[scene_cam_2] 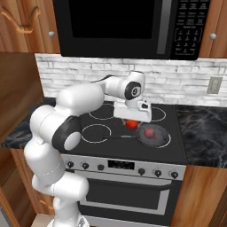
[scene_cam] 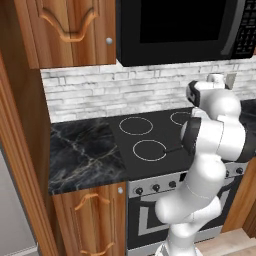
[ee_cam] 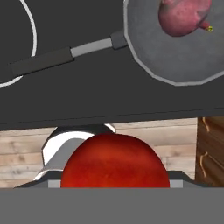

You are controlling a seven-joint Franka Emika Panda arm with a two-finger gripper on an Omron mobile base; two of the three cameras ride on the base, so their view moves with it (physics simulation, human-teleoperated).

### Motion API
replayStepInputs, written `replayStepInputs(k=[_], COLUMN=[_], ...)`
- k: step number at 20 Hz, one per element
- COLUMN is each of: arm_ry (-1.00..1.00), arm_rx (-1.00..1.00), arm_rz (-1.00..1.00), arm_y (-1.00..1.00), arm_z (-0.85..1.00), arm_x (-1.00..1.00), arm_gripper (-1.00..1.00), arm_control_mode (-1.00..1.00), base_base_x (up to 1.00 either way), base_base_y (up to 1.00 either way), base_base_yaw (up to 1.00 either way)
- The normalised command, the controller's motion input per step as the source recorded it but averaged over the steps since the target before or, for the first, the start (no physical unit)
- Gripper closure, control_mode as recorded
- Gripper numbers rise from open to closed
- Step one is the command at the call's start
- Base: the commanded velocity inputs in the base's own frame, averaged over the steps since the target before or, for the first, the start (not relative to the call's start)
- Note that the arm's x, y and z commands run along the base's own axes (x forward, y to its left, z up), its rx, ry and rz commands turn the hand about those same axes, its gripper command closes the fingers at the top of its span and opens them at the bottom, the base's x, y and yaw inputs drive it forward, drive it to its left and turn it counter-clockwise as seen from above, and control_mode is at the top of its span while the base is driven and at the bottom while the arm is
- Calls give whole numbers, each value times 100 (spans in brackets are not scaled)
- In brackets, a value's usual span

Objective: Place the pan on the front right burner on the stove. Then place the tomato and the onion in the pan and turn on the front right burner.

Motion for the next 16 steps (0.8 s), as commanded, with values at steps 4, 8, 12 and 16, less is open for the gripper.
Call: replayStepInputs(k=[4, 8, 12, 16], arm_ry=[-12, -10, -5, 0], arm_rx=[0, 0, 0, 0], arm_rz=[0, 0, 0, 0], arm_y=[-45, -44, -48, -39], arm_z=[-13, -10, 0, -1], arm_x=[0, 5, 22, 35], arm_gripper=[100, 100, 100, 100], arm_control_mode=[-100, -100, -100, -100], base_base_x=[0, 0, 0, 0], base_base_y=[0, 0, 0, 0], base_base_yaw=[0, 0, 0, 0])
